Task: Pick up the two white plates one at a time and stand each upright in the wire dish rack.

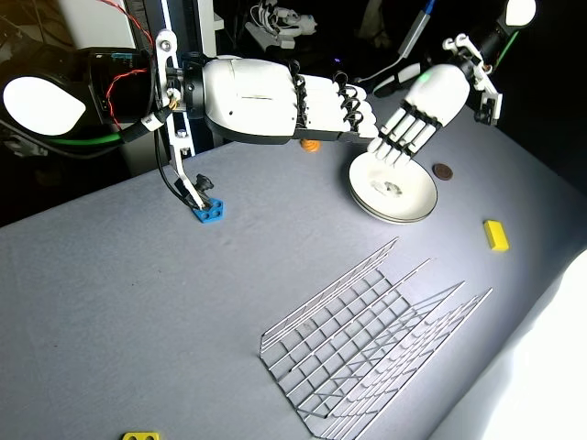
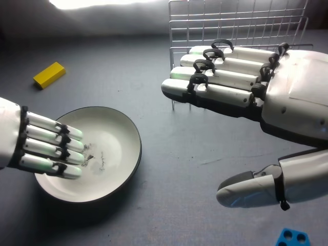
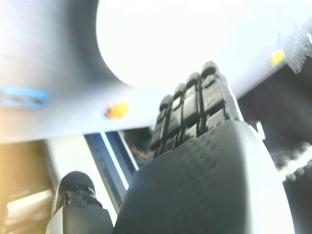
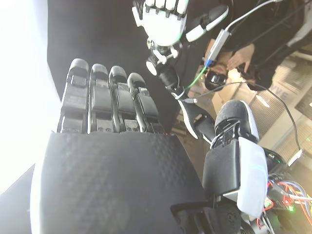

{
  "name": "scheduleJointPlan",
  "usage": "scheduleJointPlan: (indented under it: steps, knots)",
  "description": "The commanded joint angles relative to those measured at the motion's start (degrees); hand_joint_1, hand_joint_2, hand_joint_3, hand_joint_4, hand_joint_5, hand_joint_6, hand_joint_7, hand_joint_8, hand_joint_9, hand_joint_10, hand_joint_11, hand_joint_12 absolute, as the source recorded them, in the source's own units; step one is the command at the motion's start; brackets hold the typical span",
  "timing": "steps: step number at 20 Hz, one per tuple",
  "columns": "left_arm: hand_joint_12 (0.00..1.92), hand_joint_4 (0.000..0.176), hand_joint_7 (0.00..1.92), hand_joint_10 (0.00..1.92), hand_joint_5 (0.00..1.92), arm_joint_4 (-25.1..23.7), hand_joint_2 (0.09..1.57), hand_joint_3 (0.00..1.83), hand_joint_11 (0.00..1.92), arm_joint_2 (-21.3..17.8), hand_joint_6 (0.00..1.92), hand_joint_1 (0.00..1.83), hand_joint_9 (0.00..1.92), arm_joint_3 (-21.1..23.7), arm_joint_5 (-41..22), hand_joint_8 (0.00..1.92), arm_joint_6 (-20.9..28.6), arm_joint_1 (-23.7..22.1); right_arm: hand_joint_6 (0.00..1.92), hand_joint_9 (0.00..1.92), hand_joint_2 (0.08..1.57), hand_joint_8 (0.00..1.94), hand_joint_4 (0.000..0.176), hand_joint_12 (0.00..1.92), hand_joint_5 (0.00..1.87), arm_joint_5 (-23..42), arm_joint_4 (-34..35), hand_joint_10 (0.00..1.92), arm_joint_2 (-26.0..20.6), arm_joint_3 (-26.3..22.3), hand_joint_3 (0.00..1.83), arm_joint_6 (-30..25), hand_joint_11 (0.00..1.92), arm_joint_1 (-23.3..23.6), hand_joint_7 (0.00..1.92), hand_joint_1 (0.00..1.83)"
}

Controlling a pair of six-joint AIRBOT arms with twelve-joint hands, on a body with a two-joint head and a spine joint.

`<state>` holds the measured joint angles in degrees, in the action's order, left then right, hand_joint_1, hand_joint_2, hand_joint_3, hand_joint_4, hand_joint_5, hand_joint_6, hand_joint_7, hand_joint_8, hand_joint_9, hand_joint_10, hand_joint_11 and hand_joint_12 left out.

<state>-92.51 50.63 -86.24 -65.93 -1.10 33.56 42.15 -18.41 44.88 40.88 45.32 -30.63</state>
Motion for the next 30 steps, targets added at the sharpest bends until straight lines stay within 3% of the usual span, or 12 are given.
scheduleJointPlan:
  steps: [1,4,8,12,13,24,30]
  knots:
    - [0.0,0.0,0.0,0.0,0.0,3.52,0.94,0.02,0.0,0.23,0.0,0.0,0.0,-0.65,-2.15,0.0,0.19,0.26,0.0,0.0,1.07,0.0,0.0,0.0,0.0,7.16,1.13,0.0,-0.06,-0.24,0.01,0.35,0.0,0.28,0.0,0.0]
    - [0.0,0.0,0.0,0.0,0.0,3.52,0.94,0.01,0.0,0.95,0.0,0.0,0.0,-2.51,-1.61,0.0,0.19,1.53,0.0,0.0,1.03,0.0,0.0,0.01,0.0,7.16,1.14,0.0,-0.04,-0.24,0.0,0.48,0.02,0.27,0.0,0.19]
    - [0.0,0.0,0.0,0.0,0.0,3.52,0.94,0.01,0.0,1.69,0.0,0.0,0.0,-4.03,-1.6,0.0,0.15,2.64,0.0,0.0,1.04,0.0,0.0,0.0,0.0,7.83,3.16,0.0,0.24,-0.24,0.0,0.47,0.0,-0.39,0.0,0.23]
    - [0.0,0.0,0.0,0.0,0.0,3.54,0.94,0.01,0.0,2.15,0.0,0.0,0.0,-4.84,-0.92,0.0,-0.52,4.17,0.0,0.0,1.05,0.0,0.0,0.01,0.01,20.74,8.84,0.0,1.74,-0.24,0.0,6.1,0.02,-6.04,0.0,0.21]
    - [0.0,0.0,0.0,0.0,0.0,3.55,0.94,0.01,0.0,2.24,0.0,0.0,0.0,-4.99,-0.86,0.0,-0.57,4.33,0.0,0.0,1.05,0.0,0.0,0.01,0.01,21.25,8.84,0.0,1.9,-0.24,0.0,6.62,0.02,-6.48,0.0,0.21]
    - [0.0,0.0,0.0,0.0,0.0,3.54,0.95,0.01,0.0,3.6,0.0,0.0,0.0,-6.28,1.12,0.0,-1.19,5.71,0.0,0.0,1.04,0.0,0.0,0.01,0.01,19.81,10.26,0.0,3.22,1.02,0.0,11.05,0.01,-6.98,0.0,0.22]
    - [0.0,0.0,0.0,0.0,0.0,3.48,0.94,0.0,0.0,4.3,0.0,0.0,0.0,-6.78,2.03,0.0,-1.17,5.92,0.01,0.01,1.06,0.01,0.0,0.02,0.03,15.53,7.48,0.01,3.62,1.3,0.0,13.32,0.03,-6.96,0.02,0.23]
